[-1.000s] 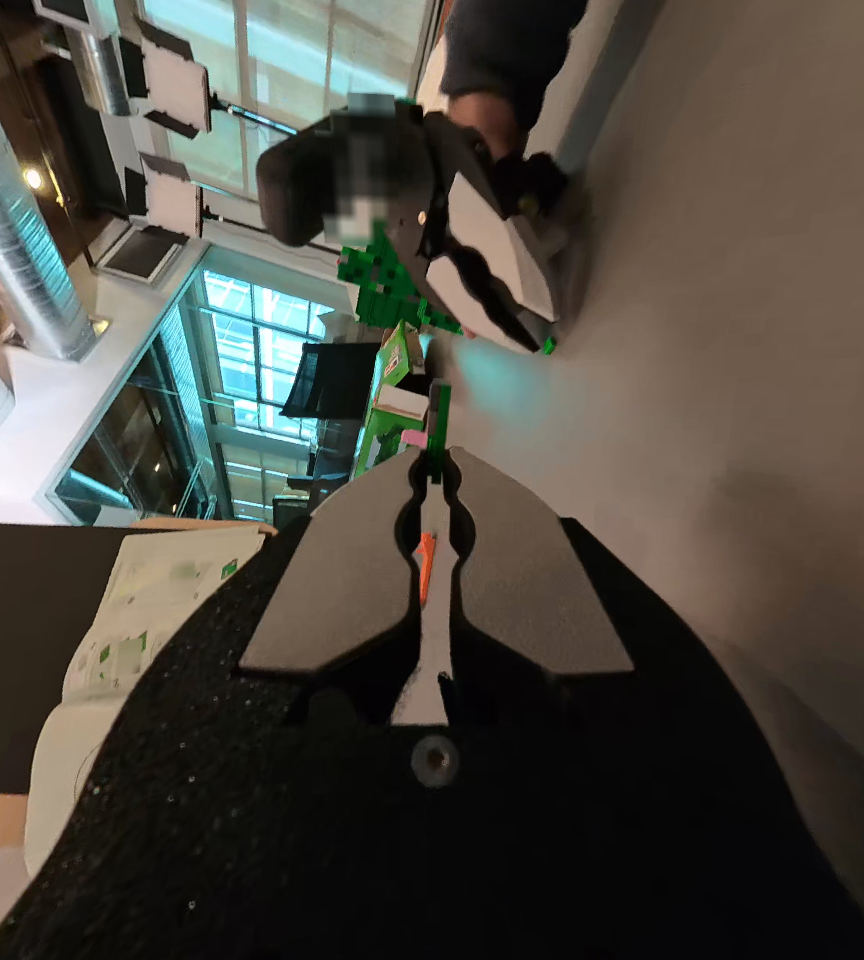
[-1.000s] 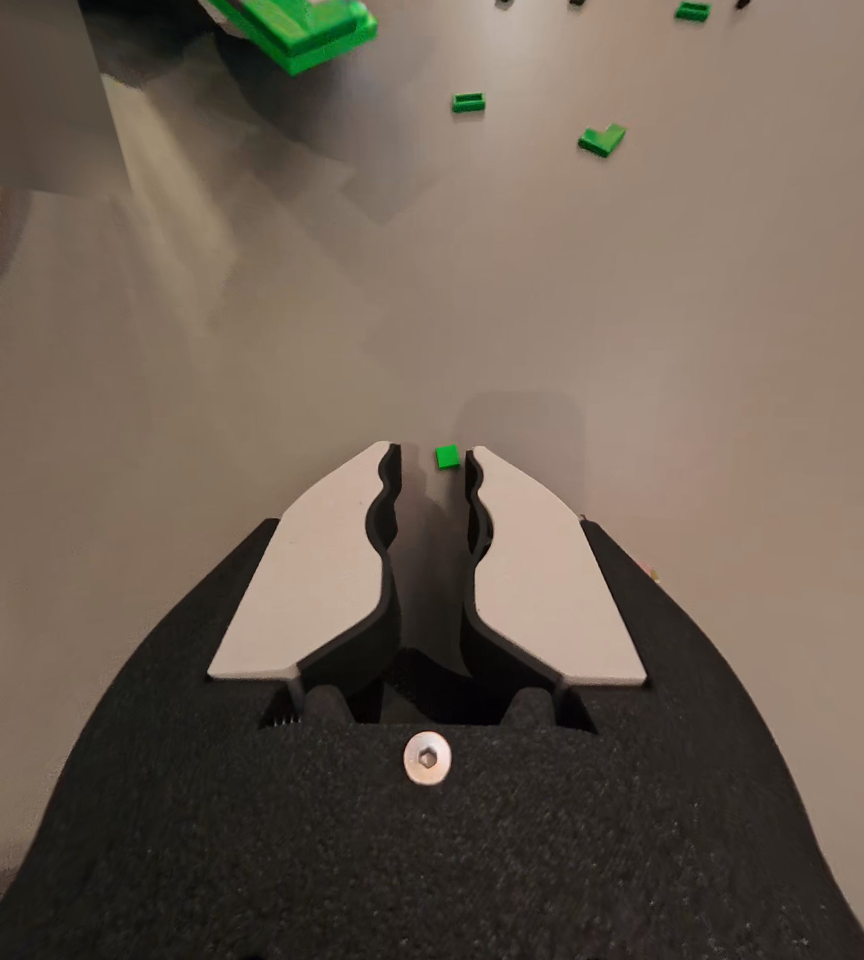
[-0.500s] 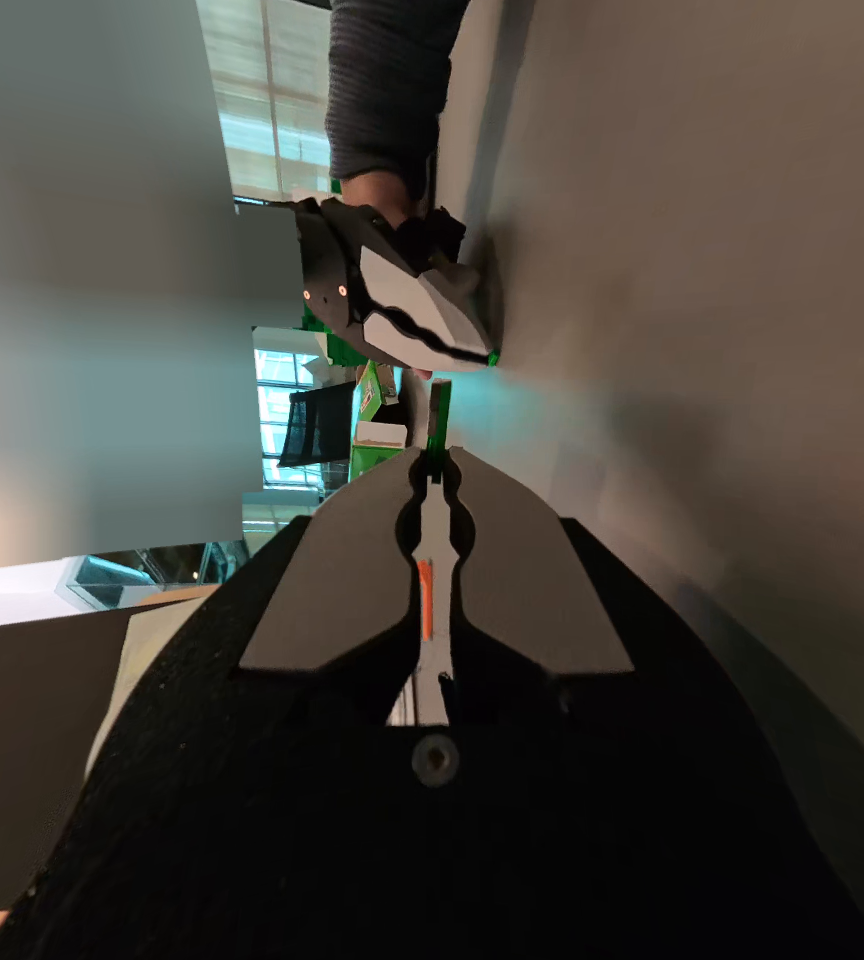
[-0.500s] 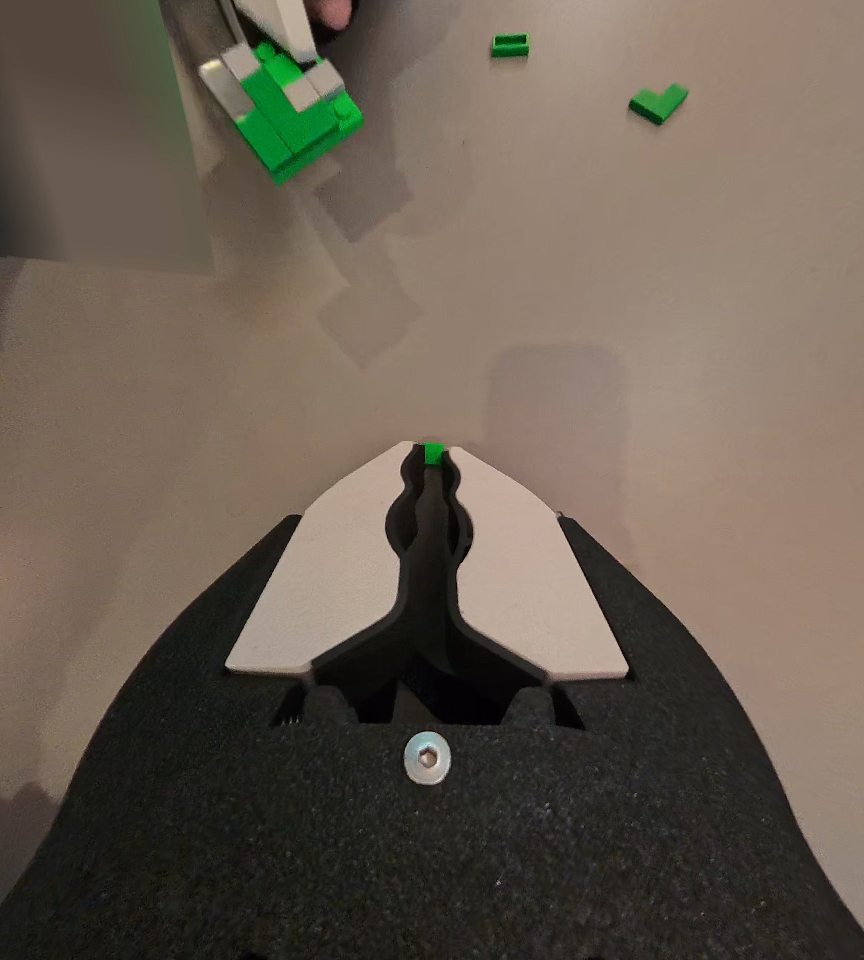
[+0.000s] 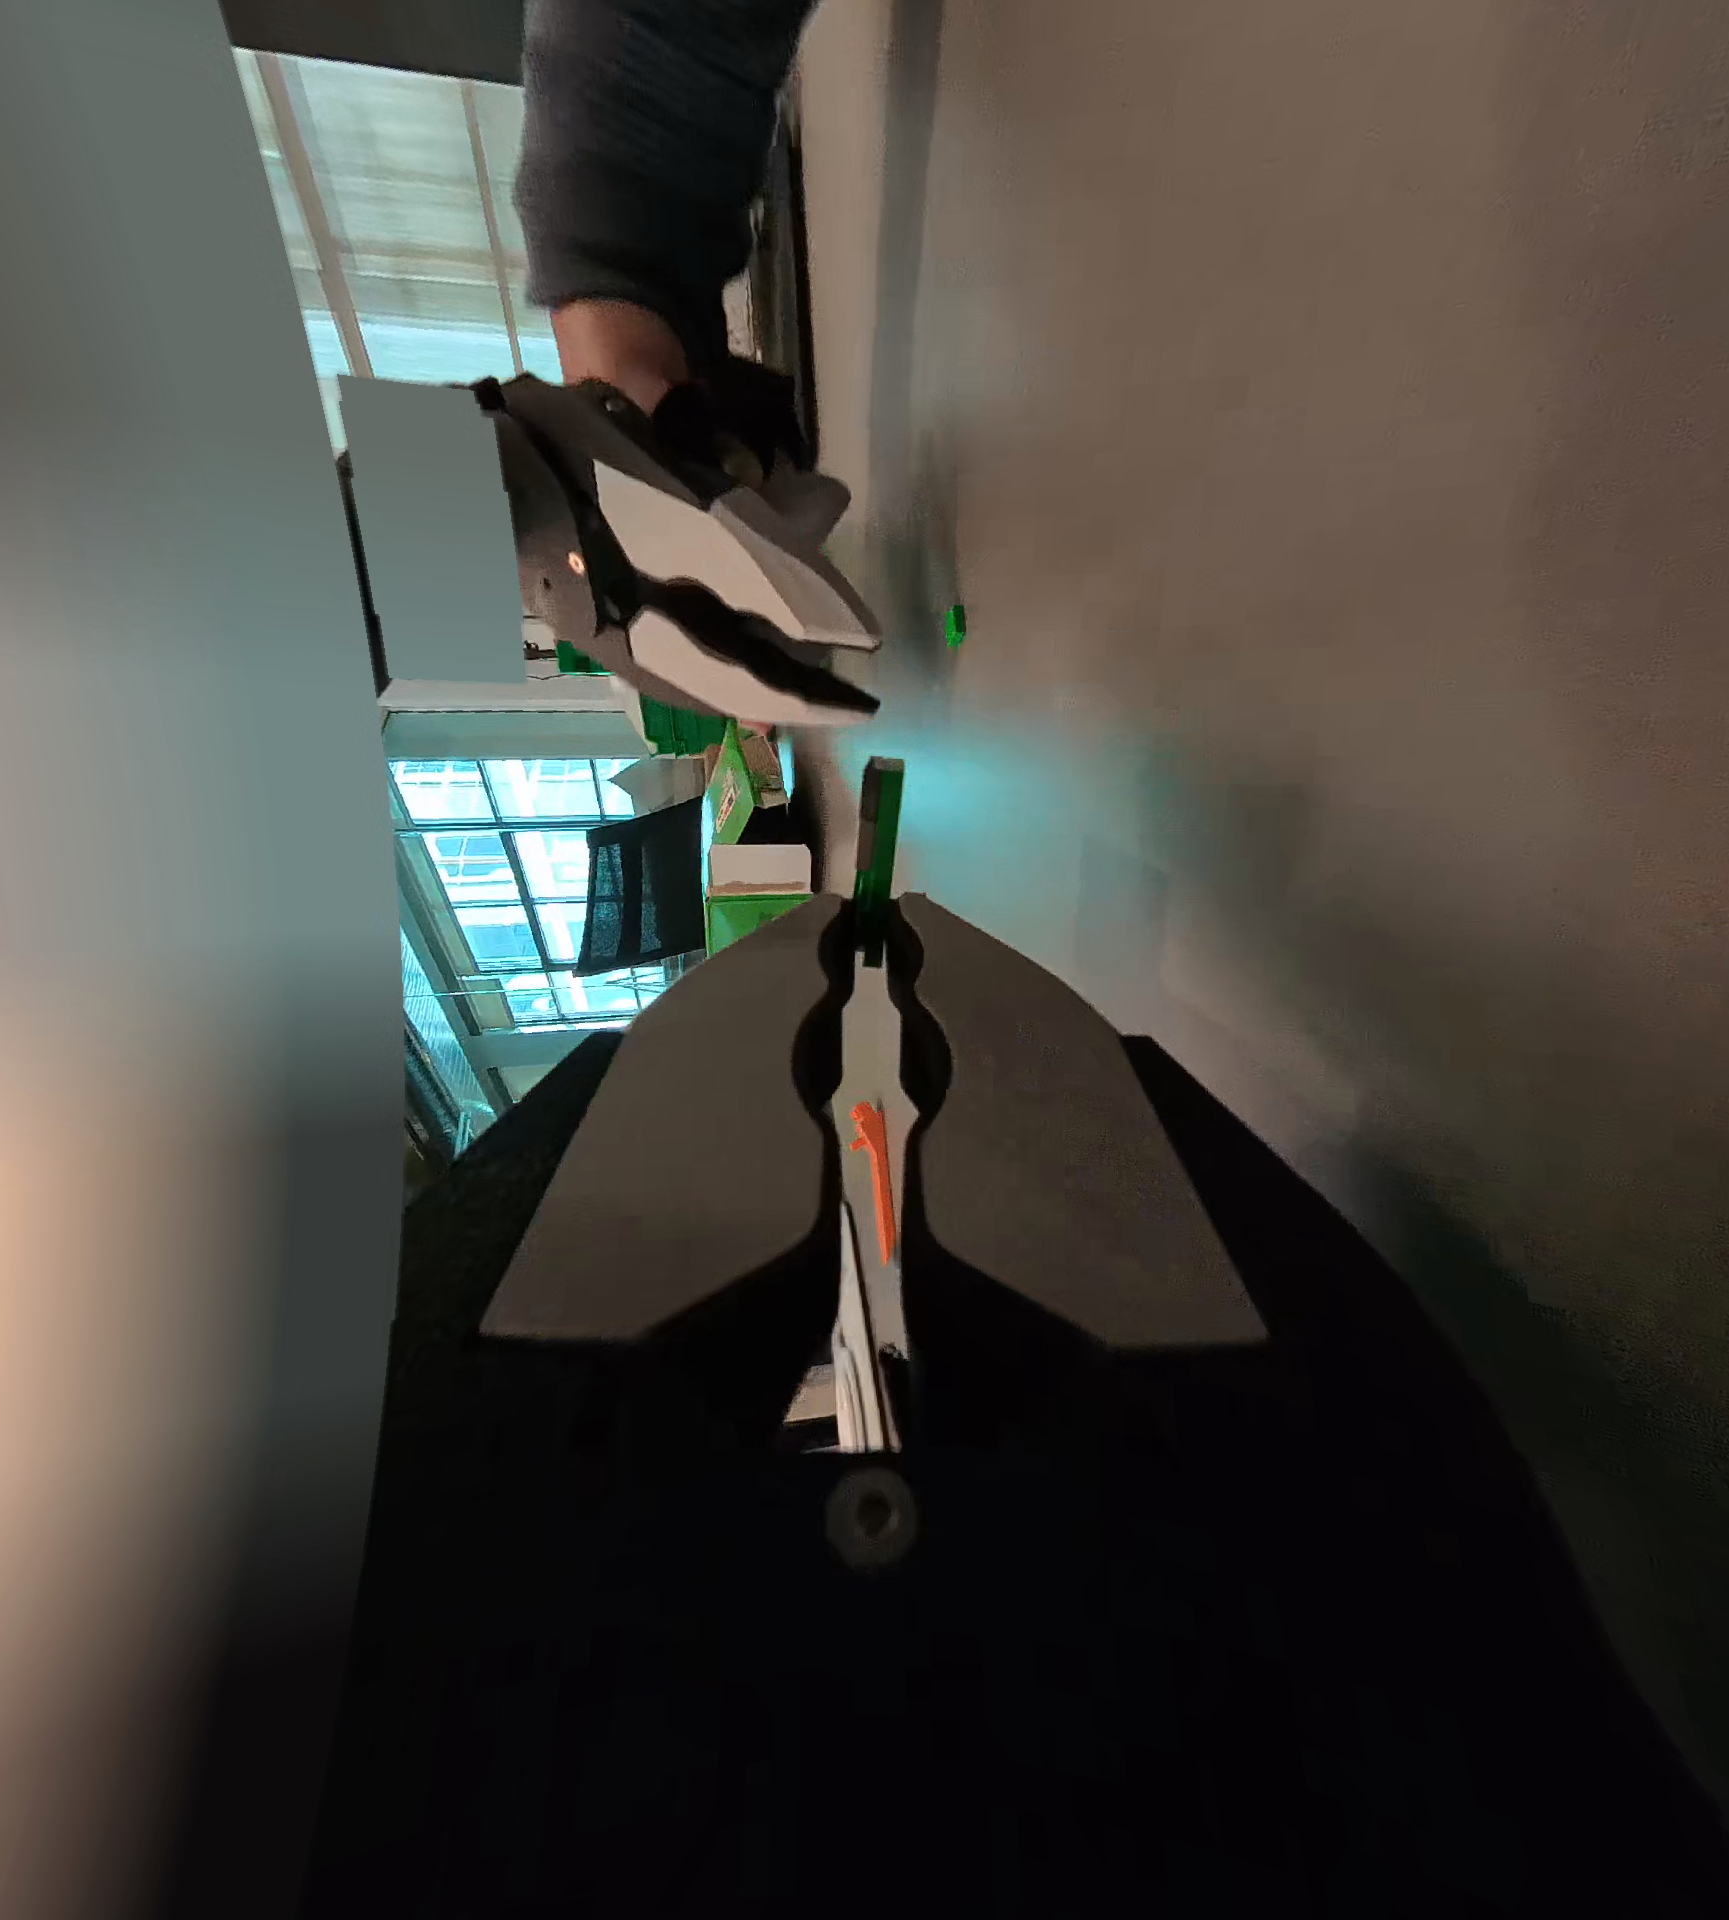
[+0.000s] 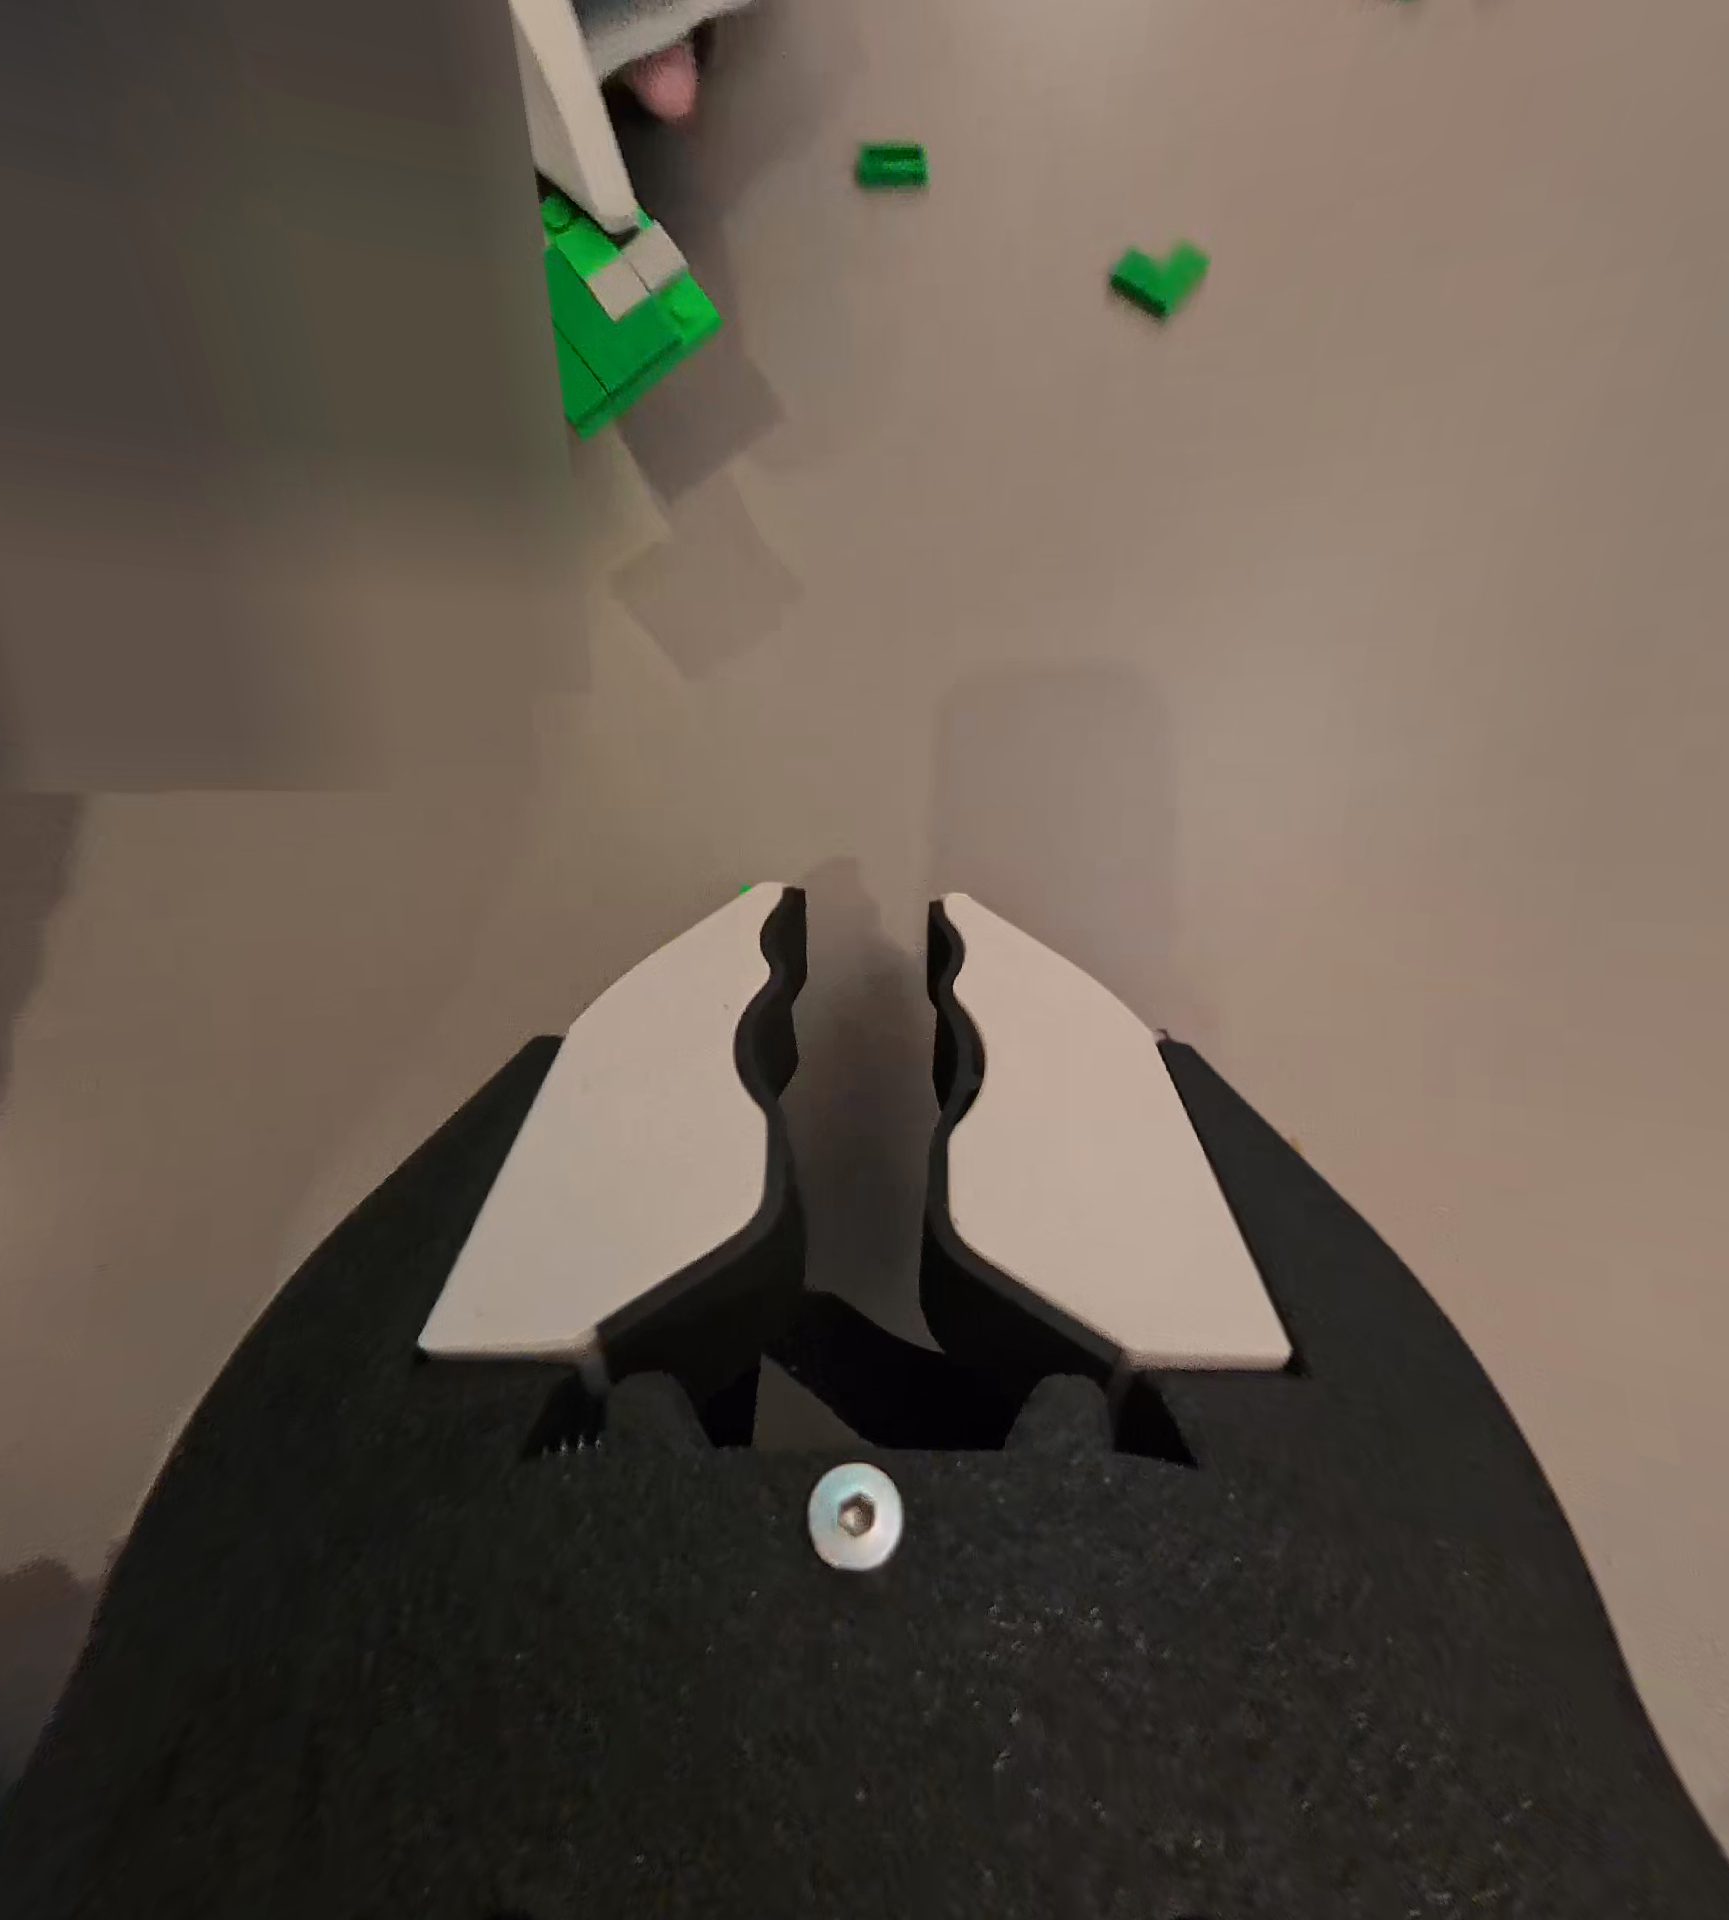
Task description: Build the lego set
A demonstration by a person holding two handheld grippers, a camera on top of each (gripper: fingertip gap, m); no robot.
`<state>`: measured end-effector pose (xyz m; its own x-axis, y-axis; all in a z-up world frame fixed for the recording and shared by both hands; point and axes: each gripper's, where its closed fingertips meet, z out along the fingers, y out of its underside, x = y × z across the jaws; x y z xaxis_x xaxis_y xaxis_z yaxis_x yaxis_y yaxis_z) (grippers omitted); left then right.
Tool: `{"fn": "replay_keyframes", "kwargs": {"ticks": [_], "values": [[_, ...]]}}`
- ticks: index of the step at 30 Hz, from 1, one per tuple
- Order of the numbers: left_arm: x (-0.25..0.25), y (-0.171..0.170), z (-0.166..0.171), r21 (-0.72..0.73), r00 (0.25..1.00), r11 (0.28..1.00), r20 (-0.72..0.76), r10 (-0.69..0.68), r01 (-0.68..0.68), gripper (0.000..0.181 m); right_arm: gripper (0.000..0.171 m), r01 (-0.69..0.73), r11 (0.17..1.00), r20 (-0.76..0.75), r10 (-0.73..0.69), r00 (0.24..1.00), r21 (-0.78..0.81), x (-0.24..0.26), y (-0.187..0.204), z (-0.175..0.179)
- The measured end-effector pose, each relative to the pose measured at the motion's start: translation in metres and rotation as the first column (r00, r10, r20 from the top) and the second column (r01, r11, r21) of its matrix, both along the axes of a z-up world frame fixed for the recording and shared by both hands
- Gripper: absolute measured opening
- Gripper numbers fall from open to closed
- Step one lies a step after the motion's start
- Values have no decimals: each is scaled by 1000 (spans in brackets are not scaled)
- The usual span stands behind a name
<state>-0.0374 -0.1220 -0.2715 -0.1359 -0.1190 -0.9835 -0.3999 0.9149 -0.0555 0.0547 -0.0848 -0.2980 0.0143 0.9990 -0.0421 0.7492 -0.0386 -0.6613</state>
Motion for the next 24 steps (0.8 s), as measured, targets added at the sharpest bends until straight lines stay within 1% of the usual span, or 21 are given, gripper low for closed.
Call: {"fn": "replay_keyframes", "kwargs": {"ticks": [2, 4, 6, 8, 10, 15, 18, 21, 24], "values": [[1, -1, -1, 9, 1000, 1000, -5, -1, 1, 4, 22, 143, 990, -12, -143, 990, -8, 4, -2, -4], [2, 1, 2, 15, 1000, 1000, 9, 15, -16, 4, 22, 318, 948, -44, -317, 948, 16, 6, -1, -9], [1, 3, 3, 13, 1000, 1000, 14, 24, -24, 4, 26, 397, 918, -59, -397, 916, 1, 6, -12, -16], [1, 2, 3, 10, 1000, 1000, 19, 23, -23, 4, 27, 449, 893, -93, -447, 890, 2, 5, -18, -14], [0, 3, 3, 8, 1000, 1000, 18, 24, -24, 4, 26, 479, 878, -108, -475, 873, 12, 5, -19, -11], [1, 0, 0, 17, 1000, 1000, 7, 22, -23, 4, 25, 466, 885, -107, -463, 880, 7, -5, -23, -11], [2, 1, -1, 20, 1000, 999, -3, 26, -26, 4, 20, 466, 883, -57, -463, 885, 58, -5, -21, -17], [2, 1, 0, 16, 1000, 1000, -3, 26, -26, 4, 16, 467, 880, -44, -465, 884, 90, -4, -20, -18], [2, 0, -1, 17, 1000, 1000, -4, 24, -24, 4, 7, 450, 887, -38, -448, 893, 103, -4, -20, -18]]}}
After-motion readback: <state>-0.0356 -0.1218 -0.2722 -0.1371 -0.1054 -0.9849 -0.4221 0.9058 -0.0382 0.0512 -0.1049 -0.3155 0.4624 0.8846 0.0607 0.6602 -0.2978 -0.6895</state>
